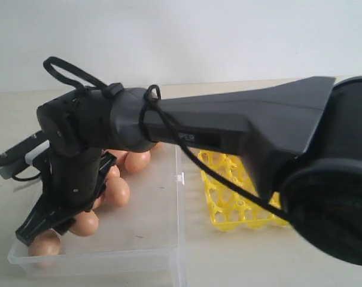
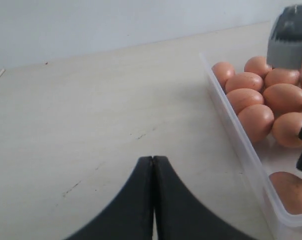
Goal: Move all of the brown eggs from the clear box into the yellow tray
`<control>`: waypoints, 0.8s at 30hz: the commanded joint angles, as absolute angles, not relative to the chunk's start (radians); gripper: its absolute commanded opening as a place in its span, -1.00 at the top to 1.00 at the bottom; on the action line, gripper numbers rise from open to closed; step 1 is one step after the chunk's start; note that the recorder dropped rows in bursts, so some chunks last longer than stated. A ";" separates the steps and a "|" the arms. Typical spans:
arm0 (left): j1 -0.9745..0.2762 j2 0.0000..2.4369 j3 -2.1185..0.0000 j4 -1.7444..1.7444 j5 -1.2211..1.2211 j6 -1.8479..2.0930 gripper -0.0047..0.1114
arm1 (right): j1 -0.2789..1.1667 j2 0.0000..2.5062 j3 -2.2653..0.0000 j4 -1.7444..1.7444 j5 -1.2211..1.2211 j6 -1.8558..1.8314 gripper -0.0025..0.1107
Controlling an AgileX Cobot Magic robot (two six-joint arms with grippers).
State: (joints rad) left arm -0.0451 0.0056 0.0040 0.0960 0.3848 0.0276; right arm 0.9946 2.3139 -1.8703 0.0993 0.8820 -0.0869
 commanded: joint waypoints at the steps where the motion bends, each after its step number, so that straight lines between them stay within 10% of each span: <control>1: -0.050 0.000 0.000 0.095 0.379 0.022 0.92 | 0.980 2.182 -1.728 0.090 0.686 -0.097 0.96; 24: -0.050 0.000 0.000 0.095 0.379 0.022 0.92 | 0.671 1.425 -0.698 0.450 -0.337 -0.348 0.96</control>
